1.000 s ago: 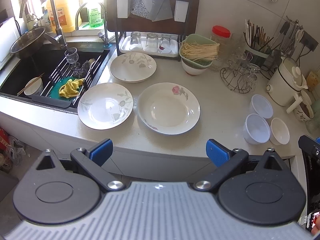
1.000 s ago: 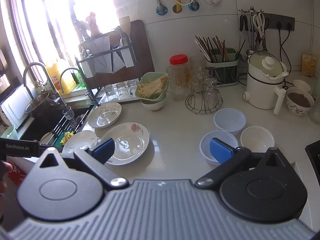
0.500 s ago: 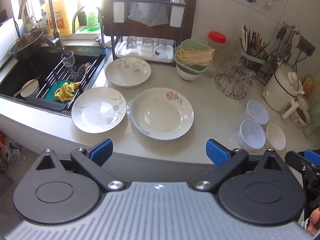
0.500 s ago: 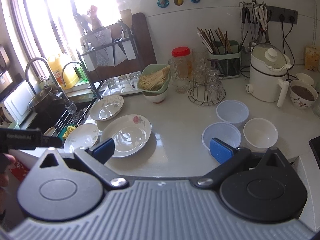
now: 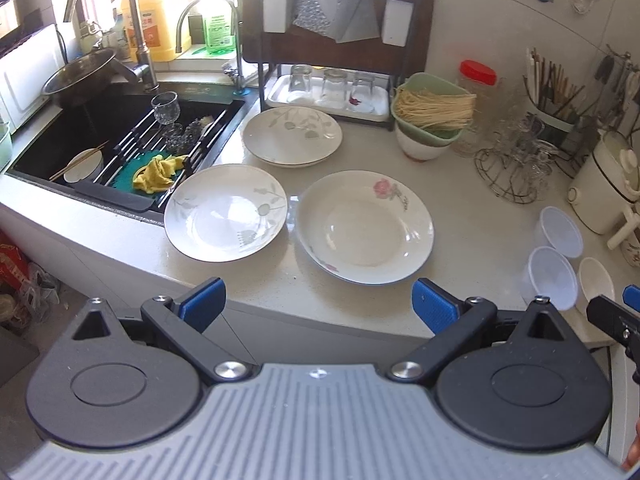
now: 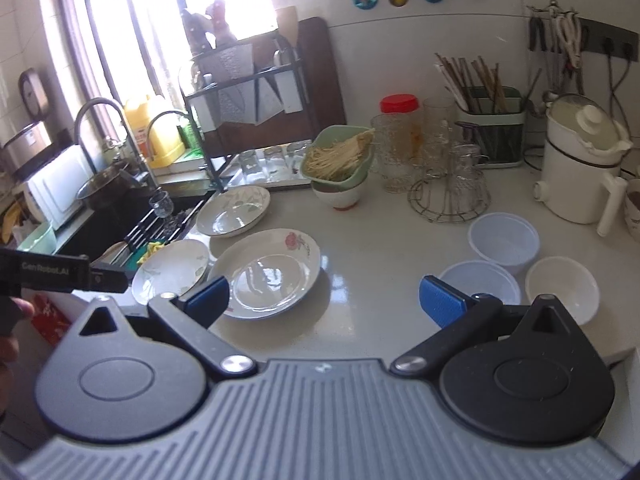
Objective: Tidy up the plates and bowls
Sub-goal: 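Move both grippers toward the orange-rimmed leaf-pattern plate, then close the left gripper on the plate rim while the right gripper grips beside it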
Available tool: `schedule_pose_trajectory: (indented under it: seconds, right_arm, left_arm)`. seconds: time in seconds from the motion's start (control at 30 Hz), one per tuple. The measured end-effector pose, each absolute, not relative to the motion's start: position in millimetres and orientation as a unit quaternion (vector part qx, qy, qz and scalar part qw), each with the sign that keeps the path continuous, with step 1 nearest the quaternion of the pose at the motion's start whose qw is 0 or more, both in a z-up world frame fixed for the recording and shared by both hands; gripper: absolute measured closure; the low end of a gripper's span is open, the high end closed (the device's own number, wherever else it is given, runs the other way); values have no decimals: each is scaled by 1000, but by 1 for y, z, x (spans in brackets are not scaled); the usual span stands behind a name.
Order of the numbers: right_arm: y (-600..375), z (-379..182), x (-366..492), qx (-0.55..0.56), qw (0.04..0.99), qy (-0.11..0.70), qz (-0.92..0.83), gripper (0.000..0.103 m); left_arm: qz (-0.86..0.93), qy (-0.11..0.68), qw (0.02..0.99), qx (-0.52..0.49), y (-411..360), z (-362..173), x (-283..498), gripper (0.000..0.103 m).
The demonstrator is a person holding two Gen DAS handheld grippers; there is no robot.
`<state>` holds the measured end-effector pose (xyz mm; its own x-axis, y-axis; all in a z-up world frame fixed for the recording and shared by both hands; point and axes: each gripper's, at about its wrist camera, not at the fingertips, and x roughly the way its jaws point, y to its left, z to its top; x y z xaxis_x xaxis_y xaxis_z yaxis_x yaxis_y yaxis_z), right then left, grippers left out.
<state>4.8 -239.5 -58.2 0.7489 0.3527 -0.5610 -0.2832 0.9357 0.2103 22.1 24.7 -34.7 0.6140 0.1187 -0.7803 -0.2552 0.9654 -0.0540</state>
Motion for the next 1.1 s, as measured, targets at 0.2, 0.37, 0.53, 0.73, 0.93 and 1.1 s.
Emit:
schedule_pose_trajectory:
  seconds: [0.2,0.37,0.53,0.73,0.93,1.1]
  right_arm:
    - [-227,-72,16,52,931,313,181,0]
    - [-212,-93,32,87,917,340,191,0]
    - [-178,-106,47,83,919,344,173,2]
    - [-143,-112,61,106,914,343,190,5]
    - [-111,-121,84,126,901,361,205,5]
    - [-79,-130,96,120,901,365,201,5]
  left_arm:
    - [115,425,893,-88,39,-54,34,2]
    - [93,415,900,-94,66,-69,53,2]
    - [64,417,903,-82,98,-87,79,2]
    - [39,419,904,-71,139,-98,102,2]
    - [43,418,905,-68,170,-111,122,2]
    - [39,425,901,-85,206,-123,142,2]
